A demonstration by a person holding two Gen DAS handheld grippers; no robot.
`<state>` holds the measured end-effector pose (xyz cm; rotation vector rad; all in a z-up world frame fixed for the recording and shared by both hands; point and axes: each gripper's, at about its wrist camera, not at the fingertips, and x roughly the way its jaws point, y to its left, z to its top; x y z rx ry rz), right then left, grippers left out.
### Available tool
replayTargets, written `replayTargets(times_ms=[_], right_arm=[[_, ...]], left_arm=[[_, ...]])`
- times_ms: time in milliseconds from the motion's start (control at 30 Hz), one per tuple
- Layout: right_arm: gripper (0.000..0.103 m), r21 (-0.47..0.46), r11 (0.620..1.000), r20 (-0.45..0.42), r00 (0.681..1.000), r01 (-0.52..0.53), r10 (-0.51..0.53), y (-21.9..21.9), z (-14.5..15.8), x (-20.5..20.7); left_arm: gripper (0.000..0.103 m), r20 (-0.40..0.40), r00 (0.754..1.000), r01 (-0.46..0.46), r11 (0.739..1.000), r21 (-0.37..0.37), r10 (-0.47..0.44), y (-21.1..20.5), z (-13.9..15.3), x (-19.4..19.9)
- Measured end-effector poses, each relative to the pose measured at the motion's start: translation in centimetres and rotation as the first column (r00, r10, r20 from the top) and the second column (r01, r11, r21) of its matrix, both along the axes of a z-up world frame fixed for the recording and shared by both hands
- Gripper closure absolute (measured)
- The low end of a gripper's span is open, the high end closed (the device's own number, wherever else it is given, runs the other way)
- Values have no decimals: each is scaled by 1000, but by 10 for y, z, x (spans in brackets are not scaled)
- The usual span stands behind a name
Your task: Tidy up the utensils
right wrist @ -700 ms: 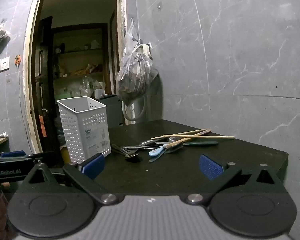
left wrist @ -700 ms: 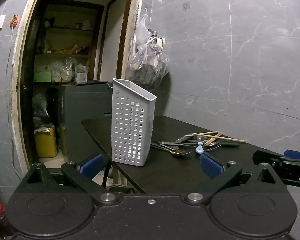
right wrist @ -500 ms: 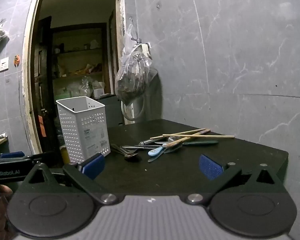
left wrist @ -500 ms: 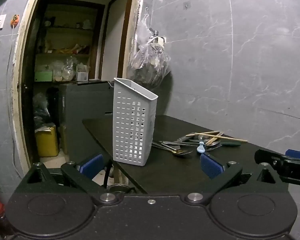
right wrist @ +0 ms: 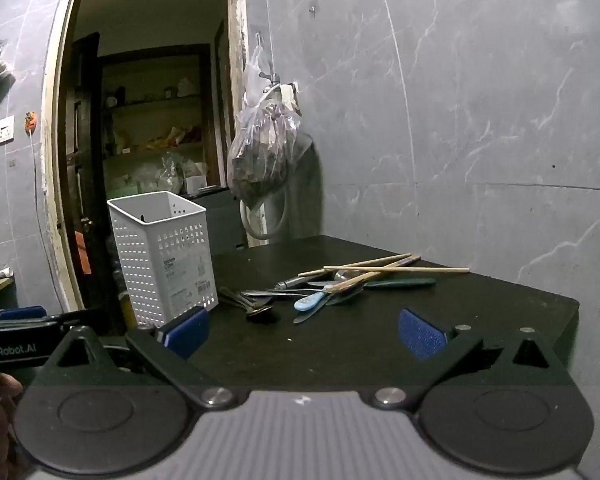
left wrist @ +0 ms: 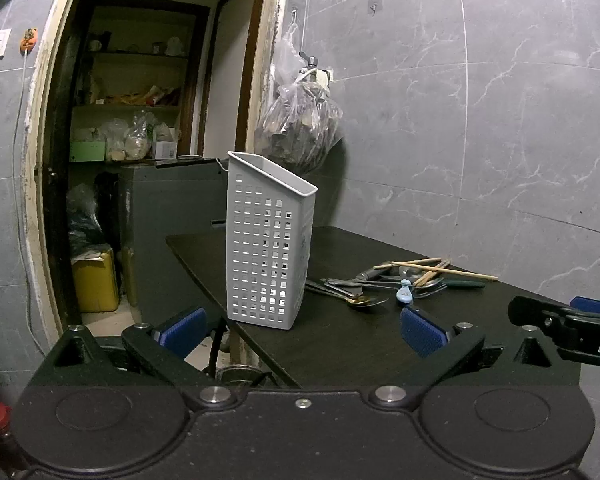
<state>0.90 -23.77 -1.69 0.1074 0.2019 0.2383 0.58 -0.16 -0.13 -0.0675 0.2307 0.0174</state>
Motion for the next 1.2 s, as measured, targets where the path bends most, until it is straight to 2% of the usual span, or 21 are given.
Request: replayTargets(times_ms=[1200], right_arm=[[0,4,1000,-25,1000,-1,1,0,-4,2]], left_arm=[[1,-20,1000,-3,1000,0,3,2,-4,7]])
